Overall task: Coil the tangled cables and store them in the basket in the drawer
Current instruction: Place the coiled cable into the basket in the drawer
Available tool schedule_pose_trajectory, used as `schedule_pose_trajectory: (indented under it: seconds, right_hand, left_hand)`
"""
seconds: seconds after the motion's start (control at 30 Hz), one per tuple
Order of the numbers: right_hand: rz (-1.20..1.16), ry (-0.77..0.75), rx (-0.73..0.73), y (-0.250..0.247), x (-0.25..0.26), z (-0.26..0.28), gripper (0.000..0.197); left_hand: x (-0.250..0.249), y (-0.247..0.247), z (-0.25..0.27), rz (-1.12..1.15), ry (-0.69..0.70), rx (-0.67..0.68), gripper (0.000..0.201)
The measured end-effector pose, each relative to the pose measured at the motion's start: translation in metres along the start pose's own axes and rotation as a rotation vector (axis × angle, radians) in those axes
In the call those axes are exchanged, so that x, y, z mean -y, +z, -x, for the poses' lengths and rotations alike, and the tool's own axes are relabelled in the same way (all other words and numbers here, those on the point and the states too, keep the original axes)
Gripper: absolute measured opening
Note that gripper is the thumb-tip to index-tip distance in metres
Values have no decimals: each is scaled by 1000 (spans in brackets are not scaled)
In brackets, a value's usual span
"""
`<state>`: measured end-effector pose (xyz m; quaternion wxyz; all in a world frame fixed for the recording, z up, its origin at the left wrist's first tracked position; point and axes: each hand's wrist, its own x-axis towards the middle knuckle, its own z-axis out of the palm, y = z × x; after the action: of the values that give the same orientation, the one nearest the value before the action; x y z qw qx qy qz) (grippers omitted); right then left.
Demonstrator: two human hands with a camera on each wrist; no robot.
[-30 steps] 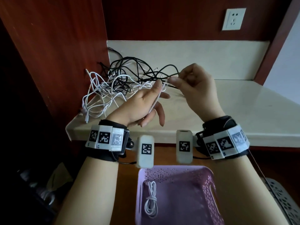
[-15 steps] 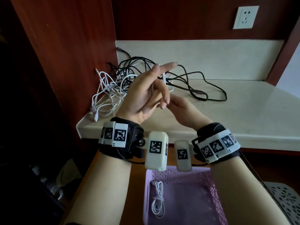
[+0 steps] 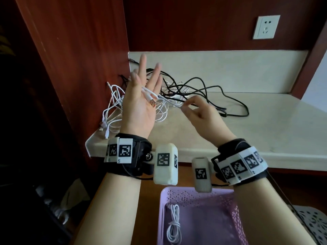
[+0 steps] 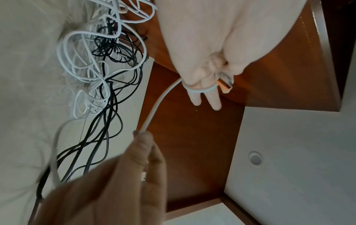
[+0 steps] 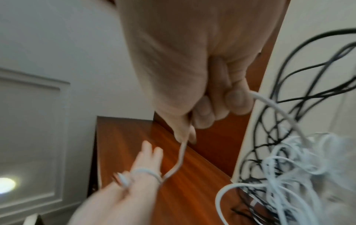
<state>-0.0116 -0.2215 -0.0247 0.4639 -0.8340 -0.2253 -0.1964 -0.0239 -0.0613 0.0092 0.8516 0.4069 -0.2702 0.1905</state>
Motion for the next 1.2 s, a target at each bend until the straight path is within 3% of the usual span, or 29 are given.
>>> schedule_pose_trajectory:
  seconds: [0.07, 0.23, 0.37, 0.53, 0.63, 0.7, 0.77, 0.83, 0.93, 1.0, 1.13, 1.2]
  right_hand:
    - [67, -60, 64, -9, 15, 3, 13]
    - [182, -190, 217, -22, 33, 9, 11]
    - [158, -378, 92, -30, 31, 4, 13]
    - [109, -305, -120, -33, 26, 3, 7]
    - [151, -205, -233, -33, 22, 5, 33]
    - [230, -122, -252, -33, 19, 5, 48]
    - [274, -59, -209, -33, 17, 5, 53]
    - [209, -48, -114, -36, 16, 5, 45]
    - [56, -123, -24, -41, 13, 4, 13]
    - [-22, -154, -25, -45, 8, 2, 11]
    - [-173, -92, -108, -43, 7, 1, 15]
    - [-233, -88, -141, -41, 8, -1, 20]
  left_hand:
    - [2, -3, -2, -19, 9, -24, 69]
    - [10, -1, -2, -127, -61, -78, 69]
    - [13, 4, 2, -320, -173, -51, 26]
    - [17, 16, 13, -530, -364, 159, 17]
    - [13, 20, 18, -761, -438, 257, 12]
    - [7, 18, 18, -942, -459, 286, 24]
    - [0, 17, 18, -937, -496, 333, 39]
    - [-2, 15, 20, -940, -525, 444, 56]
    - [-2, 12, 20, -1004, -557, 523, 79]
    - [-1, 12, 19, -1000, -578, 584, 86]
    - [-1, 15, 20, -918, -620, 631, 51]
    - [-2, 15, 20, -828, -607, 644, 47]
